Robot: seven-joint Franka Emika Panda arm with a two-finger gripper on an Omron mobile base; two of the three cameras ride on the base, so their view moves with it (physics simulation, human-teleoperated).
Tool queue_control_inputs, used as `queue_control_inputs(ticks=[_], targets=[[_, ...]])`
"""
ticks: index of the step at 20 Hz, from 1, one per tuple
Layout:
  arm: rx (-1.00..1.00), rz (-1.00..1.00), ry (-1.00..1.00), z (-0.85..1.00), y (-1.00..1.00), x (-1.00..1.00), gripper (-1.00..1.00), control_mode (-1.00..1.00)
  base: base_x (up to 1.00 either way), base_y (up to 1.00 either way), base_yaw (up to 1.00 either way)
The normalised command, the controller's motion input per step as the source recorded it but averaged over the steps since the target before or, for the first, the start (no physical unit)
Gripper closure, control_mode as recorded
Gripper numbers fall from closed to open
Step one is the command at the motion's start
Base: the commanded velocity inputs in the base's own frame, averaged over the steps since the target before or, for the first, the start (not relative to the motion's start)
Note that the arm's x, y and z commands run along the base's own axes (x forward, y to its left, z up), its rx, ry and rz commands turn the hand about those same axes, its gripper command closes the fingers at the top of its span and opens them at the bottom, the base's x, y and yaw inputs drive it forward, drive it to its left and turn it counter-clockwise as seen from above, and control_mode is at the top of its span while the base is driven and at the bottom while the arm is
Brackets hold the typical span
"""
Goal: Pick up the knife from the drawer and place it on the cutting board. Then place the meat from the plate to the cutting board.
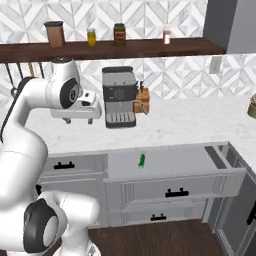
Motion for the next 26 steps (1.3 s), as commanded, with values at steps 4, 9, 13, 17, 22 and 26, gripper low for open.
queue_control_inputs(ticks=[4, 9, 13, 17, 22, 26], targets=[[0.00, 0.00, 0.00, 0.00, 0.00, 0.00, -1.00, 1.00, 0.59, 0.63, -0.29], [0.00, 0.00, 0.00, 0.00, 0.00, 0.00, -1.00, 1.00, -0.08, -0.26, -0.24], [0.00, 0.00, 0.00, 0.00, 0.00, 0.00, -1.00, 1.00, -0.75, -0.80, -0.33], [0.00, 0.00, 0.00, 0.00, 0.00, 0.00, -1.00, 1.00, -0.04, -0.72, -0.48], [0.00, 0.00, 0.00, 0.00, 0.00, 0.00, -1.00, 1.00, 0.10, -0.48, -0.48], [0.00, 0.00, 0.00, 0.00, 0.00, 0.00, -1.00, 1.00, 0.26, -0.45, -0.46]])
